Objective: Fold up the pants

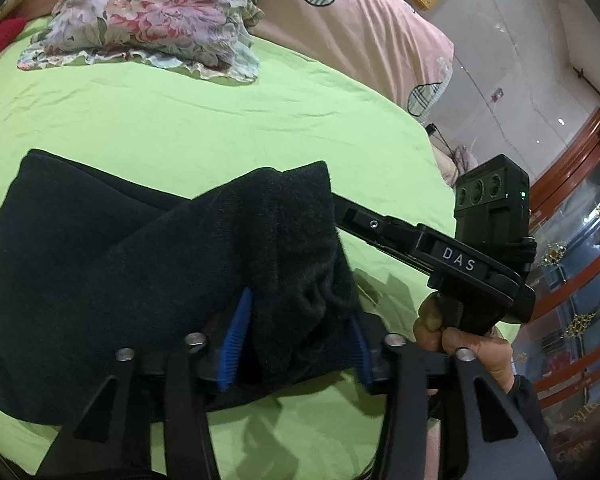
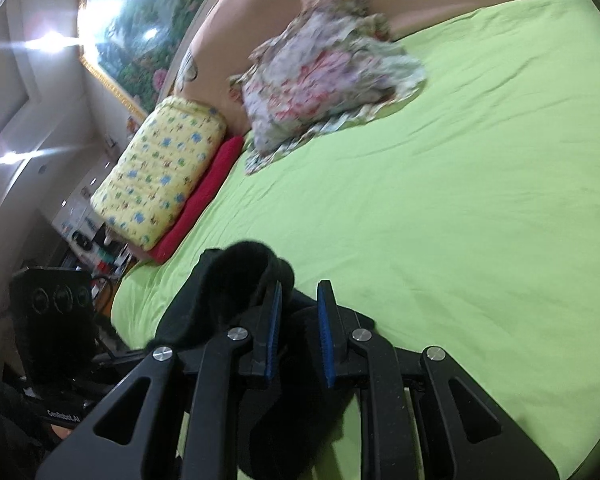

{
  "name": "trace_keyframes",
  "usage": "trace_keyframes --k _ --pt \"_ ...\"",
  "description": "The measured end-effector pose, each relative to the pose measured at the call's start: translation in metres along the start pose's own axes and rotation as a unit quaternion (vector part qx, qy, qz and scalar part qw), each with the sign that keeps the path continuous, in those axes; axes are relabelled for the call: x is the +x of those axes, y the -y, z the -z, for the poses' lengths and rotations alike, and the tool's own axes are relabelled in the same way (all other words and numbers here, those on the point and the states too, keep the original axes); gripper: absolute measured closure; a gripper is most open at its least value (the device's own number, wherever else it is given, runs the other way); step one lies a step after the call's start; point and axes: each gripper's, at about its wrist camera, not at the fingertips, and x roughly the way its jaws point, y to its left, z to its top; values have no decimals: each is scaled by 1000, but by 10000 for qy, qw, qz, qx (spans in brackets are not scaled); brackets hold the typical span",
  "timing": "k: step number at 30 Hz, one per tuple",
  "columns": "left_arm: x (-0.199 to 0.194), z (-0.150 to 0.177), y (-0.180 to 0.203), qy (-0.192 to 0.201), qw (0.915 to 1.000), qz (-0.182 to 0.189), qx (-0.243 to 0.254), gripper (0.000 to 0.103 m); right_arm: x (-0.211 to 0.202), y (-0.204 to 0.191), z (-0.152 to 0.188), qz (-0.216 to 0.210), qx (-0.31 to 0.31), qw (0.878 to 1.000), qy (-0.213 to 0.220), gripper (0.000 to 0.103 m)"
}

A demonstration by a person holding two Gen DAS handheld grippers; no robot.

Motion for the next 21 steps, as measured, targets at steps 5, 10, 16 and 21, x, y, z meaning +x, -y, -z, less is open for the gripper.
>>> trace_keyframes --k 5,10,16,21 --pt "-4 3 5 -52 9999 112 63 40 -20 -7 8 206 158 9993 272 73" --pt "-16 6 -1 -5 9999 152 -61 36 -31 -24 14 408 175 9980 440 56" --pt "-40 7 -17 224 9994 109 -252 36 -30 -48 23 829 102 9953 488 54" --pt "-54 7 -32 369 9985 -8 -402 34 -19 -55 31 1004 109 9942 372 54"
